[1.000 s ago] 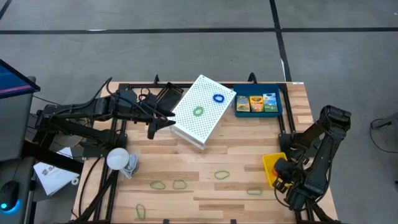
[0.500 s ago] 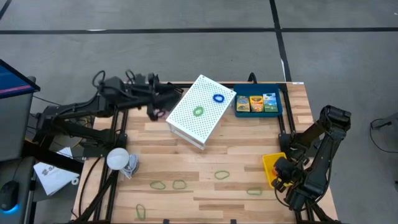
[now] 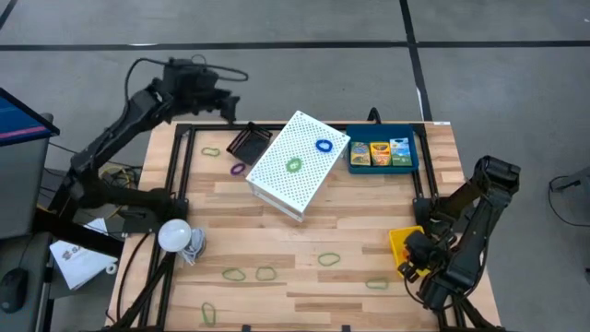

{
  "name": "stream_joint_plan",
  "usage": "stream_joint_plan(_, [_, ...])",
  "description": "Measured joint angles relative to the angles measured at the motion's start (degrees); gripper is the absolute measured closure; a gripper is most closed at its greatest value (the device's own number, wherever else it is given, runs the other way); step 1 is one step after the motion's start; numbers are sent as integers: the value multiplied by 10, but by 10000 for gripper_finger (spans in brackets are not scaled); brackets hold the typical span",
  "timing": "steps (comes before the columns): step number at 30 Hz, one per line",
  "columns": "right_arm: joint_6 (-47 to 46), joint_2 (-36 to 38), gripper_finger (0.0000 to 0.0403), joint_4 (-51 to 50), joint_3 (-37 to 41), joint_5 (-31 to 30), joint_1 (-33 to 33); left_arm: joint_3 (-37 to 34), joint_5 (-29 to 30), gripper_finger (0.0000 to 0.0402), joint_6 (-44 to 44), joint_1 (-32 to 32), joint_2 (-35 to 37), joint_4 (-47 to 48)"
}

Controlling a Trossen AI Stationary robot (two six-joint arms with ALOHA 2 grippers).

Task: Pick & Place Office Desk Supplies
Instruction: Put the purple spring keychain into the yellow bin

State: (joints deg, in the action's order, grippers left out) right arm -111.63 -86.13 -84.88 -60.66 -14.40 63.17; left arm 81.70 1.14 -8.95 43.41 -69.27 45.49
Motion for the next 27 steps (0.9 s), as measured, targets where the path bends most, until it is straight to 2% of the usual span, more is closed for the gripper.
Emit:
stream_joint_plan(4, [-9, 0, 294, 2, 0, -14, -4, -42, 4, 225, 21, 13, 12, 113])
stream_joint_plan(7, [-22, 0, 294, 2, 0, -26, -4, -105, -10, 225, 4, -1, 61, 124])
stream_joint_plan(10, [-24, 0, 294, 2, 0, -27, -4, -183, -14, 225, -52, -28, 120, 113])
stream_joint_plan(15, [-24, 0, 294, 0, 0, -27, -4, -310, 9, 225, -182, -86, 223, 55])
stream_joint_plan(19, [-24, 0, 294, 0, 0, -26, -4, -413, 49, 225, -336, -137, 274, -9])
stream_joint_plan(23, [-21, 0, 294, -1, -6, -23, -5, -513, 92, 225, -500, -174, 292, -96])
stream_joint_plan(27, [-19, 0, 294, -9, -18, -23, -7, -590, 107, 225, -617, -182, 286, -201])
